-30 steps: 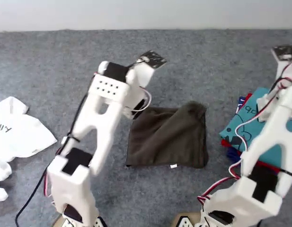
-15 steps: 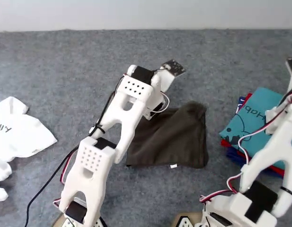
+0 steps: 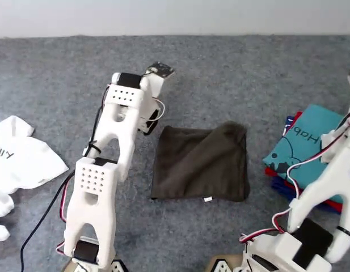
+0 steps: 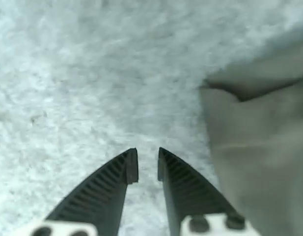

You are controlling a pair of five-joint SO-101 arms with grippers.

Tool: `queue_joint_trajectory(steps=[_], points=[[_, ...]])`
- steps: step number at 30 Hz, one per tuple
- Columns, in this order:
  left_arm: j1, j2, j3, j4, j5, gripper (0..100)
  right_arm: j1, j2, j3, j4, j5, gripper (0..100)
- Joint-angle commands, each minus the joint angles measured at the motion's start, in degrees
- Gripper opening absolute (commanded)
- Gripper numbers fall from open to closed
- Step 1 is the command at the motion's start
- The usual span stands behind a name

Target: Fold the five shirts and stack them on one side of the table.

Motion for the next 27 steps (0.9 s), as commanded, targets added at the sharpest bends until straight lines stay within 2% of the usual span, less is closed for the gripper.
queue_joint_trajectory(steps=[1,9,13,17,24,27], points=[[2.2,-2.7,-5.6,2.7,0.4,8,0.4,-2.5,-0.3,2.3,-0.1,0.9],[15.0,-6.6,-5.8,2.6,0.5,8,0.4,-2.6,-0.3,2.3,-0.1,0.9],[16.6,-3.0,-5.2,1.8,0.5,8,0.4,-2.8,-0.3,2.3,-0.1,0.9],[13.4,3.1,-6.0,1.6,0.1,8,0.4,-2.8,-0.3,2.3,-0.1,0.9],[1.8,8.7,-14.6,2.3,0.1,8,0.4,-2.6,-0.3,2.3,-0.1,0.9],[0.4,8.5,-17.7,2.7,0.2,8,0.4,-2.5,-0.3,2.3,-0.1,0.9]])
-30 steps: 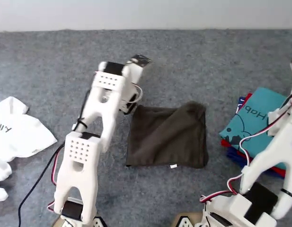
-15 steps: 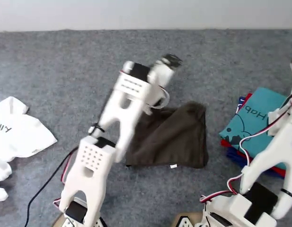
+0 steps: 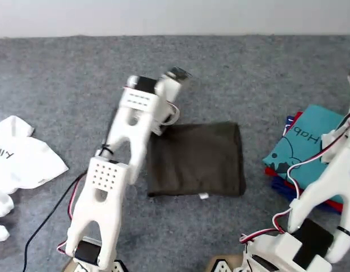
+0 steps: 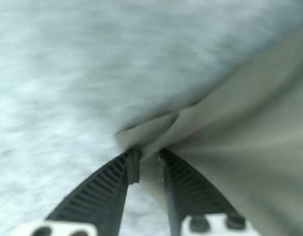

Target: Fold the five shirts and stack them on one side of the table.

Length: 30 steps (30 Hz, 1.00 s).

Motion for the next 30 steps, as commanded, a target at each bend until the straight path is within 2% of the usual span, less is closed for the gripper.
queue_joint_trajectory(steps=[1,10,15,18,23,26,30], points=[[-2.1,-1.0,-5.2,0.9,-0.2,8,0.4,-2.5,-0.3,2.3,-0.2,0.9],[5.6,-9.6,-5.3,1.0,0.2,8,-3.3,-2.9,-0.3,2.3,-0.3,0.9],[5.7,-19.4,3.1,1.0,0.2,8,-7.3,-2.8,-0.3,2.5,-0.6,1.0],[2.9,-27.5,13.8,1.0,0.2,8,-11.6,-2.4,1.3,2.5,-0.6,1.0],[-5.3,-41.9,30.7,0.8,-0.1,8,-23.4,-2.4,9.7,2.3,-0.7,0.9],[-12.3,-50.2,36.5,0.8,-0.3,8,-31.3,-2.3,14.3,1.0,-0.8,0.9],[-22.0,-57.2,39.5,0.7,-0.3,8,-40.2,-2.3,19.7,-5.8,-1.8,0.9]])
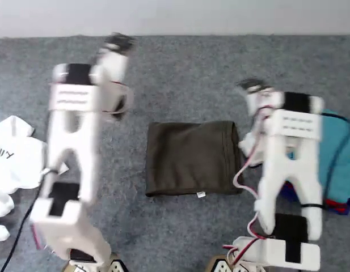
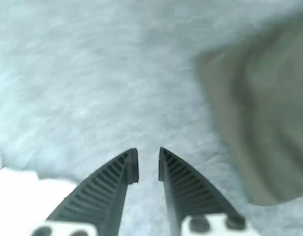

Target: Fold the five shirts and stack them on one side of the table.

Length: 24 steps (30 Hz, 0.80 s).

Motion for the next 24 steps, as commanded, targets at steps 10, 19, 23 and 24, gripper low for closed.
queue_joint_trajectory(steps=[10,19,23,24], points=[[-24.9,-11.8,0.8,0.9,0.0,8,-17.0,-2.2,22.2,-28.2,-7.4,0.9],[-29.0,-11.8,0.8,0.9,0.0,8,-10.1,-2.5,32.8,-32.8,-7.1,0.9],[-29.0,-11.5,0.9,0.9,0.0,8,-11.1,-3.5,28.9,-29.1,-7.3,0.9],[-29.1,-11.5,0.9,0.9,0.0,8,-11.7,-3.7,27.0,-27.9,-7.4,0.9]])
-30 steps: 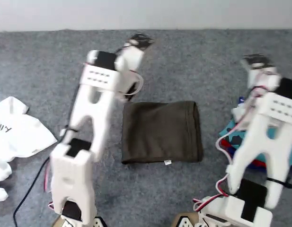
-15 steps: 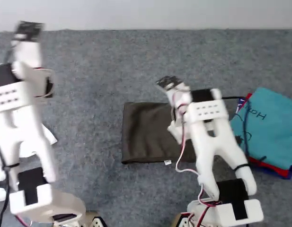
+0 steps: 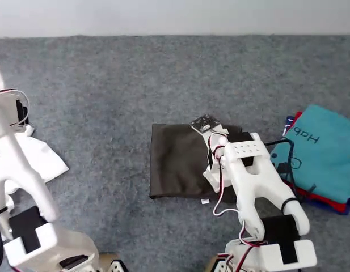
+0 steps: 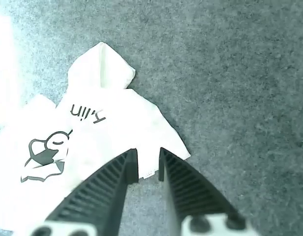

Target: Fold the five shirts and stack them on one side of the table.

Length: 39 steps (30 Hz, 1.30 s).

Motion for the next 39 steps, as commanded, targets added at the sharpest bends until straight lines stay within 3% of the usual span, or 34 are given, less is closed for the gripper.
queue_joint_trajectory(steps=[1,6,8,15,18,31,34,38,39], points=[[-0.3,-2.2,-0.1,0.8,0.0,8,-0.7,-4.0,-6.3,4.2,-0.4,0.9],[-0.5,-2.5,-0.1,0.8,0.0,8,-2.2,-4.0,-14.9,6.6,-1.4,1.2],[-0.5,-2.6,-0.1,0.8,0.0,8,-2.2,-3.9,-17.5,6.6,-6.3,2.4],[-0.4,-2.2,-0.1,0.8,0.0,8,-2.2,-3.3,-18.7,4.0,-29.3,37.2],[-0.4,-2.2,-0.1,0.8,0.0,8,-2.2,0.5,-18.7,1.6,-33.7,42.0],[-0.5,-2.7,4.1,0.9,-0.1,8,-2.4,18.6,-20.0,-4.3,-38.5,39.6],[-0.5,-2.7,5.4,0.9,-0.1,8,-2.7,22.1,-23.1,-1.5,-37.5,28.1],[-0.4,-2.7,5.3,0.8,-0.1,8,-2.9,26.4,-28.5,3.0,-30.2,2.4],[-0.4,-2.7,5.3,0.8,-0.2,8,-2.8,27.1,-29.8,4.7,-28.2,0.0]])
